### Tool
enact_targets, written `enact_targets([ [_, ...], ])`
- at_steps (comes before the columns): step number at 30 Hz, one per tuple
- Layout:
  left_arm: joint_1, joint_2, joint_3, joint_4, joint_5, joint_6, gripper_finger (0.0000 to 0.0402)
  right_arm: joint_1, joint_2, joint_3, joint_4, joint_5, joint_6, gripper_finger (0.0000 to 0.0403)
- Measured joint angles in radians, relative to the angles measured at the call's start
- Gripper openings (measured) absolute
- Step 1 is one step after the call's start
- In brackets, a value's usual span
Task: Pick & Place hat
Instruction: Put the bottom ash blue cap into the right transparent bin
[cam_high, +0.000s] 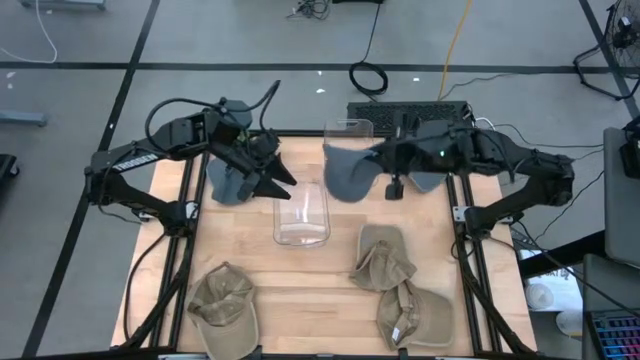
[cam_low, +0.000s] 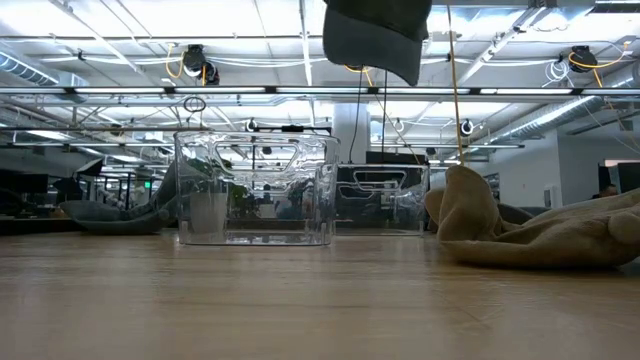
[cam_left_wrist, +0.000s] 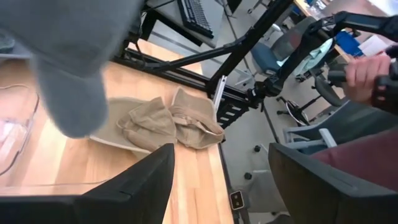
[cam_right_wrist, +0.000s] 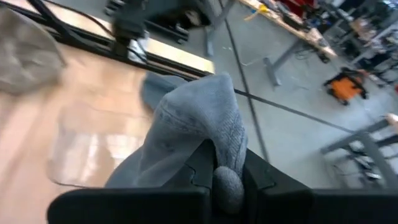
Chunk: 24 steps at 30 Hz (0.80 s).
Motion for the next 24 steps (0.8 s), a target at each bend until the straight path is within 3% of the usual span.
enact_targets([
  [14, 0.0, 0.002, 0.0, -0.001, -0.027, 0.017, 0.0269, -0.24, 0.019, 0.0, 0.051, -0.004, -0.322, 0.0017],
  [24, 0.018, 0.002, 0.0, -0.001, -0.028, 0.017, 0.0269, -0.367, 0.13, 0.001, 0.174, -0.003, -0.446, 0.0017],
])
